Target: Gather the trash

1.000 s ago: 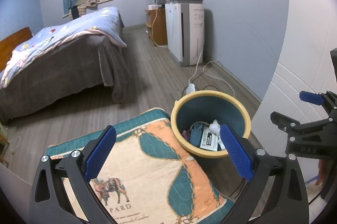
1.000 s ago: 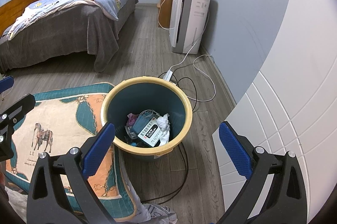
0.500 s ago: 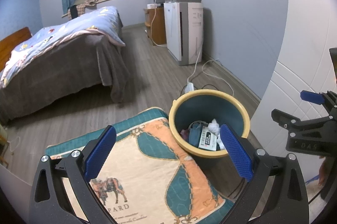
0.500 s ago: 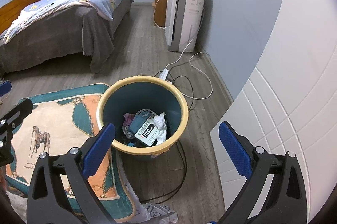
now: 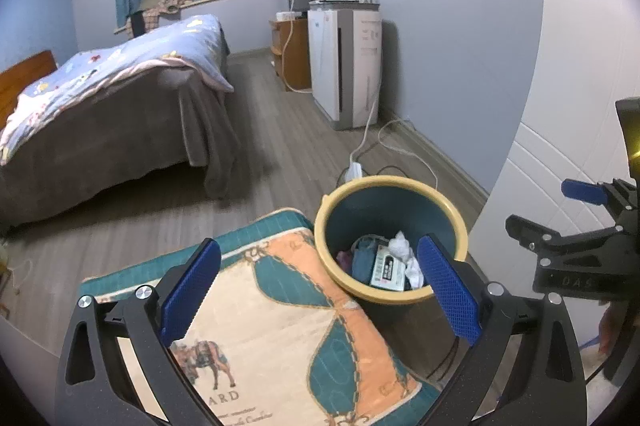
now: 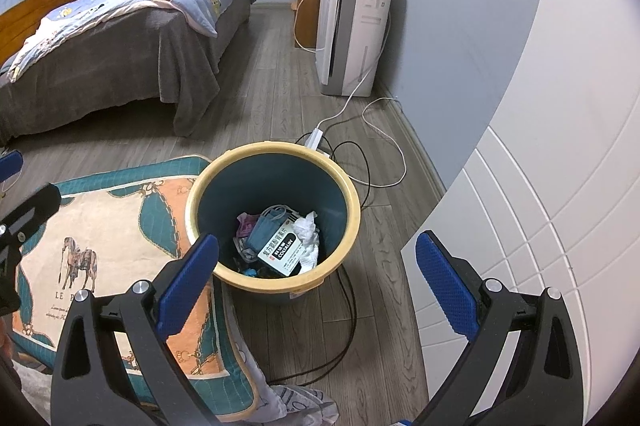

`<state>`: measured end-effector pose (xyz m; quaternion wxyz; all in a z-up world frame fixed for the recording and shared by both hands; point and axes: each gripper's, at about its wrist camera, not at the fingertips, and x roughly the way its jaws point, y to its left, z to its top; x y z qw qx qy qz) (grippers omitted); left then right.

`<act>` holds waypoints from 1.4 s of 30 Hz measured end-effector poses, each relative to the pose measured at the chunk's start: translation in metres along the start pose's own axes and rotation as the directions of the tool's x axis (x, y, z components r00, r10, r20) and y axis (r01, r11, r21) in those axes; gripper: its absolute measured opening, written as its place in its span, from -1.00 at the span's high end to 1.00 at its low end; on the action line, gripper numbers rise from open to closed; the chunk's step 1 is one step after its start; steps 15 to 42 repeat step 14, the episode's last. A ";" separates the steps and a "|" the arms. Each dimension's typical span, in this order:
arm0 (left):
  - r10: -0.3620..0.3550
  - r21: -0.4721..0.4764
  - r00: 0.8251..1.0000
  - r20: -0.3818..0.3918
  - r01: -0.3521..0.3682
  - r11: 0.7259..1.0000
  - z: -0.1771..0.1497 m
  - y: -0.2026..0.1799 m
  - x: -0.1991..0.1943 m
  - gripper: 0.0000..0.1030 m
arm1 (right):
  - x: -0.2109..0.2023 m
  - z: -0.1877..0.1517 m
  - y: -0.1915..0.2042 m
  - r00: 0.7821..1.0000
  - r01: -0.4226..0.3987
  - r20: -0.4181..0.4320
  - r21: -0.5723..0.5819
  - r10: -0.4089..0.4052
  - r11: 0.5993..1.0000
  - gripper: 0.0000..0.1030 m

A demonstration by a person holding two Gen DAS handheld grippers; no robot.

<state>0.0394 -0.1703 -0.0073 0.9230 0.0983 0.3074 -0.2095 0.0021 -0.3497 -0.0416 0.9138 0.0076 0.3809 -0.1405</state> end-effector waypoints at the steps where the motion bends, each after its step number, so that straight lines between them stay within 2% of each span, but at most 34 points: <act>1: 0.001 -0.002 1.000 0.003 -0.001 1.000 0.000 0.000 0.000 -0.90 | 0.000 0.000 0.000 1.000 0.000 -0.001 0.000 0.000 1.000 -0.89; 7: -0.018 -0.025 1.000 -0.007 0.018 1.000 -0.001 0.004 0.000 -0.90 | 0.000 0.000 0.000 1.000 0.000 -0.001 0.000 0.000 1.000 -0.89; 14: 0.000 -0.031 1.000 -0.031 -0.001 1.000 0.002 0.013 -0.002 -0.90 | 0.004 -0.002 -0.001 1.000 0.021 -0.008 0.007 -0.021 1.000 -0.89; 42: 0.000 -0.031 1.000 -0.031 -0.001 1.000 0.002 0.013 -0.002 -0.90 | 0.004 -0.002 -0.001 1.000 0.021 -0.008 0.007 -0.021 1.000 -0.89</act>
